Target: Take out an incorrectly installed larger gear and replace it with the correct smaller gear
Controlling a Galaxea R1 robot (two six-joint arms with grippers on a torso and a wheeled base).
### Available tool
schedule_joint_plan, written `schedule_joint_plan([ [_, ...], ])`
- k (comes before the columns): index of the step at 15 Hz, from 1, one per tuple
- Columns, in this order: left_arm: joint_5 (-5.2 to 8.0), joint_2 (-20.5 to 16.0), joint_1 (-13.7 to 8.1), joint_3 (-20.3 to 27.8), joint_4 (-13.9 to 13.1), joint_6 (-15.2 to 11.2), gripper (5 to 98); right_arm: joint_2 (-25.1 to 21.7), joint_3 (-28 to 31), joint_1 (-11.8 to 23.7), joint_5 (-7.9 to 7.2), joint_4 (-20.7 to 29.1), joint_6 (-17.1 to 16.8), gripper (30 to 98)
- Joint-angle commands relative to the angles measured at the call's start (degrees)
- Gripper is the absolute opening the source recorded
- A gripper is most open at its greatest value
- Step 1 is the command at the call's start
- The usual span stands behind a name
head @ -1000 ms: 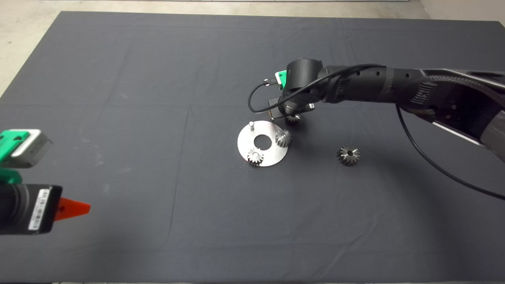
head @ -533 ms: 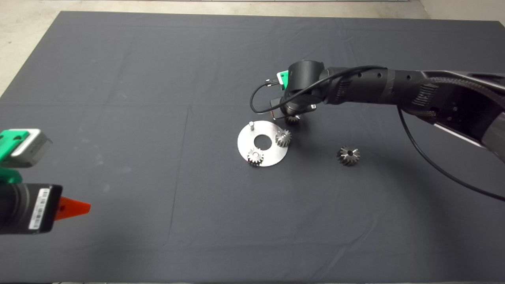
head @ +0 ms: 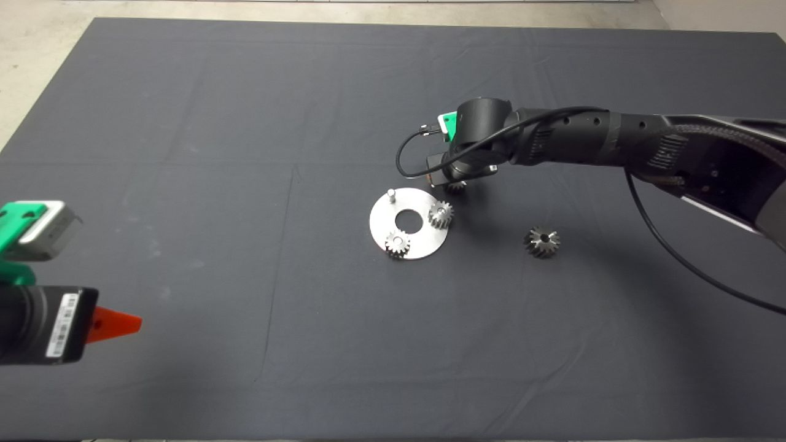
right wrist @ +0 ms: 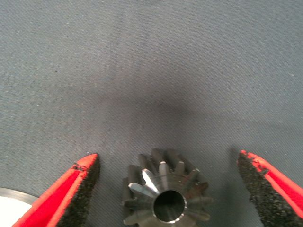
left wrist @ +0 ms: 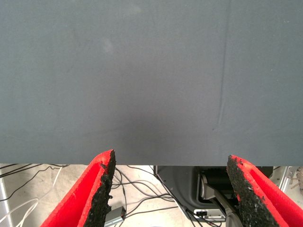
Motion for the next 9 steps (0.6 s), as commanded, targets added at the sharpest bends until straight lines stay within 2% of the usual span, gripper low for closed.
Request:
schedule_joint_plan([
  [1,3.64,0.1,-0.1,0.7,0.5,-0.1,59.2,0.1,0.1,0.7,-4.21,-1.4,0.2,76.7],
  [3,3.64,0.2,-0.1,0.7,0.5,-0.1,59.2,0.0,0.0,0.8,-4.3,-1.4,0.3,76.0],
  [5,3.64,0.2,-0.1,0.7,0.5,-0.1,59.2,-0.2,0.1,1.1,-4.3,-1.3,0.4,70.8],
  [7,3.64,0.2,-0.1,0.8,0.5,-0.1,59.2,-0.4,0.3,1.1,-4.39,-1.1,0.5,70.7],
  [9,3.64,0.2,-0.1,0.7,0.4,-0.1,59.2,-0.4,0.4,1.1,-4.39,-1.0,0.5,65.6],
])
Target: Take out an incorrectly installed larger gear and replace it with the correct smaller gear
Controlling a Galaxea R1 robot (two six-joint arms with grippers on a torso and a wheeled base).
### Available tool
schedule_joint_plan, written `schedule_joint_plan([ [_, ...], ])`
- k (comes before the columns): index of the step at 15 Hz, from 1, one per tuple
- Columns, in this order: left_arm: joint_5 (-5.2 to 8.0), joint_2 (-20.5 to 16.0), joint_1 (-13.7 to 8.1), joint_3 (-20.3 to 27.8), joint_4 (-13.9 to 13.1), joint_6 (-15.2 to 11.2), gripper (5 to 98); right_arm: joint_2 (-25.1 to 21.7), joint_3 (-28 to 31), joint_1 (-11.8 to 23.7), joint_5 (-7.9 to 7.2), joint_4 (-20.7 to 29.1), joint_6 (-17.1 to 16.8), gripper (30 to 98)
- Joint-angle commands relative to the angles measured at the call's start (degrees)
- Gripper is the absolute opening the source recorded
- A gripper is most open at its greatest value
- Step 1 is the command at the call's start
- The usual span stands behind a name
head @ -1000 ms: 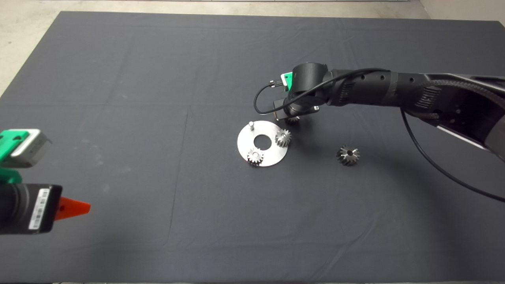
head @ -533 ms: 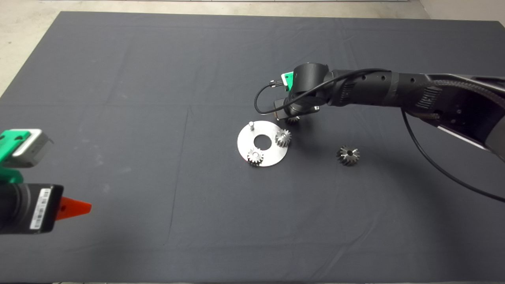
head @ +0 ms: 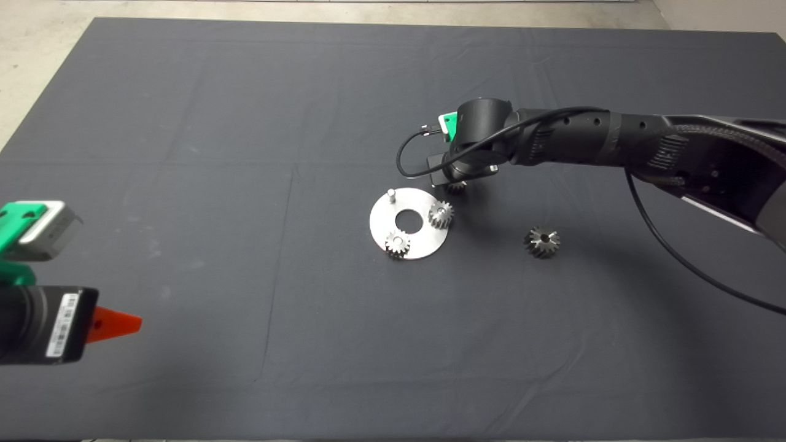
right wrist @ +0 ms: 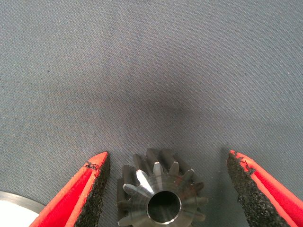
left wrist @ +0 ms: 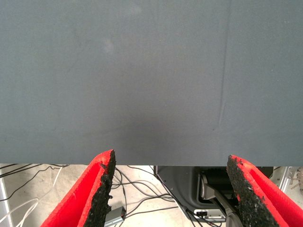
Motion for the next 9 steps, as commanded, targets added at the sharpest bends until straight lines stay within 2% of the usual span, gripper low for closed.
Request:
schedule_joint_plan([
  [1,3.54,0.2,-0.1,0.8,0.4,-0.1,59.2,-0.4,0.4,1.3,-4.34,-1.0,0.3,65.4],
  [5,3.62,0.2,-0.1,0.8,0.4,-0.1,59.2,-0.1,1.9,2.4,-4.33,-0.8,1.3,65.4],
  [9,3.62,0.2,-0.1,0.8,0.4,-0.1,59.2,0.2,1.9,2.4,-4.33,-0.7,2.0,60.6],
])
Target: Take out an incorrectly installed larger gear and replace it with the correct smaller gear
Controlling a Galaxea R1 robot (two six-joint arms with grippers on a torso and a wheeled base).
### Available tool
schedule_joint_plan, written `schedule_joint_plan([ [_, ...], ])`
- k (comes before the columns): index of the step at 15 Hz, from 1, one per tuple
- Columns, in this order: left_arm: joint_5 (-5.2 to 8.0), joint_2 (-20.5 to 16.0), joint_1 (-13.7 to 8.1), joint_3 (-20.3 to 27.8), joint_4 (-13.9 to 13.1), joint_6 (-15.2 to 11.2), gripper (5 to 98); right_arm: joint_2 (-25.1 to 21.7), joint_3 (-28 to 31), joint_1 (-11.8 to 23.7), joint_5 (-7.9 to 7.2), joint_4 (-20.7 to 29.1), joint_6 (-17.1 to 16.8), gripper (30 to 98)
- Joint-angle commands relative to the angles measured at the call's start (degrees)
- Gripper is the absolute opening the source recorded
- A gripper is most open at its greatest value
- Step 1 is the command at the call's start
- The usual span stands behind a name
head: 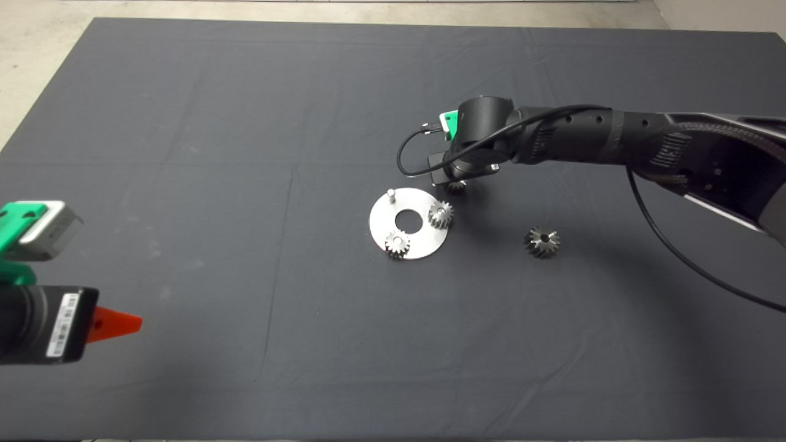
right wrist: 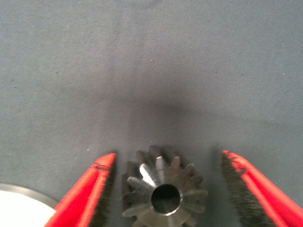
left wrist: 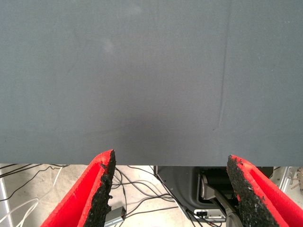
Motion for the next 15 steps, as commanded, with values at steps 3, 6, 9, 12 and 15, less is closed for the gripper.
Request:
schedule_joint_plan([
  [3,3.62,0.2,-0.1,0.8,0.6,-0.1,59.2,0.5,0.8,1.8,-3.89,-0.8,1.1,55.2],
  [6,3.62,0.2,-0.1,0.8,0.6,-0.1,59.2,0.5,0.4,1.6,-3.71,-0.8,1.1,55.2],
  [9,3.62,0.3,-0.1,0.7,0.6,-0.1,59.2,0.7,0.1,1.4,-3.71,-0.8,1.0,55.2],
  [12,3.62,0.2,-0.1,0.7,0.6,-0.1,59.2,0.9,0.0,1.3,-3.71,-0.8,1.0,55.2],
  [15,3.62,0.2,-0.1,0.7,0.6,-0.1,59.2,0.9,-0.4,1.1,-3.71,-0.8,1.0,55.2],
])
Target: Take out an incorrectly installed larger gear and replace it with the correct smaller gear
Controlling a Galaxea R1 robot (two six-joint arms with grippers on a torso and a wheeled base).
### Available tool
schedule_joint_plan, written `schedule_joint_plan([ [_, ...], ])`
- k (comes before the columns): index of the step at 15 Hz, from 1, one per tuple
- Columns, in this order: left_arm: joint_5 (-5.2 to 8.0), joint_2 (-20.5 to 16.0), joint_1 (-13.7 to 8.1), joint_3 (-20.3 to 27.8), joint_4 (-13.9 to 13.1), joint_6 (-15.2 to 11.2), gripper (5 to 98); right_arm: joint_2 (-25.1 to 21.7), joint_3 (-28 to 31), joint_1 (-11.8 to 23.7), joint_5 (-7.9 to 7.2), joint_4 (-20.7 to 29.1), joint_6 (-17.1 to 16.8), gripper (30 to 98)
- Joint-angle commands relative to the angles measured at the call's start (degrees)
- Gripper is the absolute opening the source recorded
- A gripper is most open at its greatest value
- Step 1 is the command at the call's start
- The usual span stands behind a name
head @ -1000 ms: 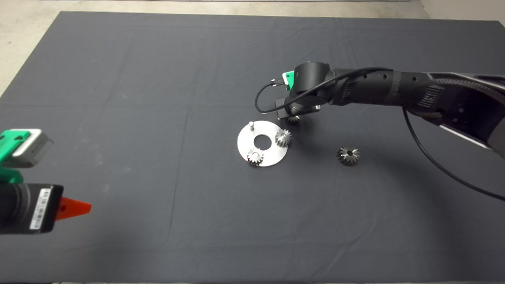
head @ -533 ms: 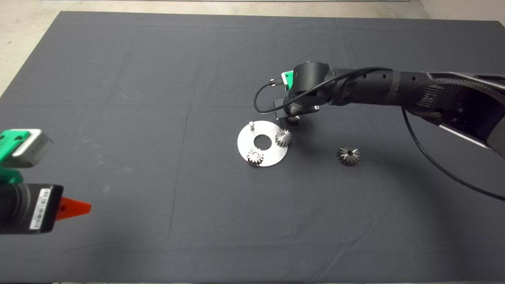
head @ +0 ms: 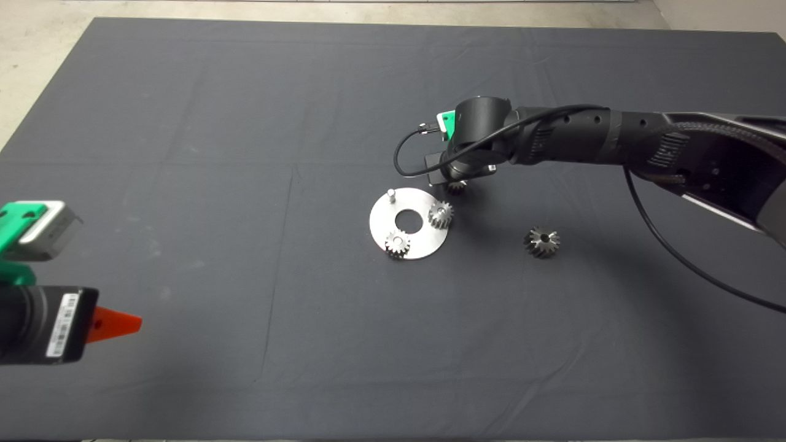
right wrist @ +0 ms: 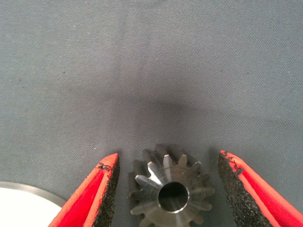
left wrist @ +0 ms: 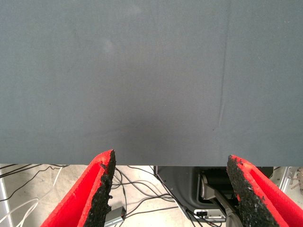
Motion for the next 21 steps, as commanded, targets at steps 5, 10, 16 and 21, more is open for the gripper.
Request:
schedule_joint_plan([
  [5,3.71,0.3,-0.1,0.7,0.5,-0.1,59.2,0.5,-0.3,0.8,-3.78,-0.8,0.3,55.2],
  [10,3.62,0.2,-0.1,0.8,0.4,-0.1,59.2,0.5,-1.1,1.0,-4.04,0.1,2.9,55.2],
  [16,3.54,0.3,-0.1,0.8,0.4,-0.1,59.2,3.4,-11.2,6.0,-2.27,15.4,2.4,55.2],
  [21,3.62,0.4,-0.1,0.8,0.4,-0.1,59.2,4.8,-12.9,8.5,-2.11,20.4,2.4,55.2],
])
